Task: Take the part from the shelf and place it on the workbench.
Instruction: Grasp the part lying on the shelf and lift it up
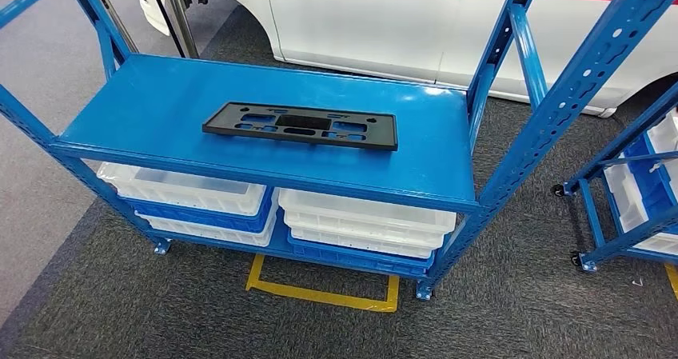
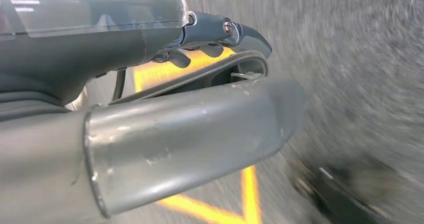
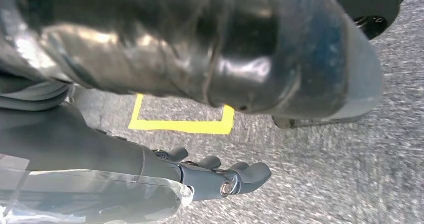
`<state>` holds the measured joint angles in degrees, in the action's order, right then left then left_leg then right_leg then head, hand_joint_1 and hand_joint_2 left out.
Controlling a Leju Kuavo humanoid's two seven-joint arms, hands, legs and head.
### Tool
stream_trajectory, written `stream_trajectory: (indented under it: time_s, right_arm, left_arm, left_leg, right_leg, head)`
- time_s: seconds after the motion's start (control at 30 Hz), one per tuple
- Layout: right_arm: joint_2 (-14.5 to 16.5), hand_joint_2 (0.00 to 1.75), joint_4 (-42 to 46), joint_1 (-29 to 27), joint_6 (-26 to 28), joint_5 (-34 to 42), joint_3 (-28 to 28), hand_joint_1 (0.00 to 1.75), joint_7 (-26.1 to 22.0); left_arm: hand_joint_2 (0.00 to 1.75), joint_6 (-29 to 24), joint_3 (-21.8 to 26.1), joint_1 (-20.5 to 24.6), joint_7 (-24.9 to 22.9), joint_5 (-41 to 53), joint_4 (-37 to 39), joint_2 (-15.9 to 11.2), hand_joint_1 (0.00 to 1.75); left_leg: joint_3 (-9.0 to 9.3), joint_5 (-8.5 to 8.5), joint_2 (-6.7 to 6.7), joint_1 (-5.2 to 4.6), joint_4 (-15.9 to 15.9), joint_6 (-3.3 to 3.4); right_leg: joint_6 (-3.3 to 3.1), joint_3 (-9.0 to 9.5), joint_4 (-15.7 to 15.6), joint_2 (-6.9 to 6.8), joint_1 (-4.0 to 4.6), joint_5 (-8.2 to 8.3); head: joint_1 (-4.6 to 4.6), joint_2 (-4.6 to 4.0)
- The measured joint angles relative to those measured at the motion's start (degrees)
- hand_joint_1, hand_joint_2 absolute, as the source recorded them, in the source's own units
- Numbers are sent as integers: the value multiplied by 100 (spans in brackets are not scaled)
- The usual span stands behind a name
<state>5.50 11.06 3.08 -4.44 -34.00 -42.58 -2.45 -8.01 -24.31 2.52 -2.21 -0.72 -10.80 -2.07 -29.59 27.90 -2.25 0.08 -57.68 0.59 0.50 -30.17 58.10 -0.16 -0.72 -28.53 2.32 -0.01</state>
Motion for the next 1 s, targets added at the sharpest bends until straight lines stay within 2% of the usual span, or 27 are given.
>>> stream_trajectory:
  time_s: [0.13,0.23,0.3,0.37,0.43,0.57,0.83,1.0]
  right_arm:
    - [-77,0,0,2,-80,137,-102,0,131]
    - [-97,0,0,-11,-70,333,-258,0,109]
    - [-97,0,0,-27,-51,432,-381,0,48]
    - [-93,0,0,-33,-51,479,-480,0,-22]
    - [-80,0,-1,-31,-70,499,-552,0,-75]
    - [-54,0,-4,-32,-94,497,-641,0,-126]
    - [-39,0,-7,-32,-82,410,-693,0,-163]
    - [-38,0,-7,-32,-77,356,-699,0,-172]
  left_arm:
    - [0,-422,-648,382,-980,1353,-527,-335,0]
    - [0,-535,-771,295,-2095,3142,-2212,-813,0]
    - [0,-337,-507,102,-2491,4535,-3648,-990,0]
    - [0,-197,-119,-122,-2458,5459,-4860,-1009,0]
    - [0,-288,183,-339,-2238,5973,-5758,-937,0]
    - [0,-591,663,-618,-1856,6400,-6839,-789,0]
    - [0,-1309,1389,-708,-1154,6547,-7568,-580,0]
    - [0,-1601,1499,-638,-830,6787,-7871,-454,0]
  left_leg:
    - [-8,-9,-5,3,-7,3]
    - [-7,-12,6,7,-6,1]
    - [-8,-14,8,6,-6,3]
    - [-8,-15,14,5,-5,7]
    - [-9,-13,23,3,-6,9]
    - [-11,-9,30,-4,-8,15]
    - [-14,-9,30,-5,-14,16]
    - [-13,-9,30,-5,-19,17]
  right_leg:
    - [10,3,2,-6,4,10]
    - [10,3,5,7,7,21]
    - [10,3,6,9,6,22]
    - [11,3,8,15,5,22]
    - [11,1,6,26,5,22]
    - [13,-1,2,31,0,22]
    - [20,-1,0,29,-1,26]
    - [22,-1,1,28,0,27]
  head:
    - [0,-1]
    - [1,0]
    - [1,0]
    - [1,1]
    - [1,0]
    - [0,1]
    - [0,0]
    - [0,1]
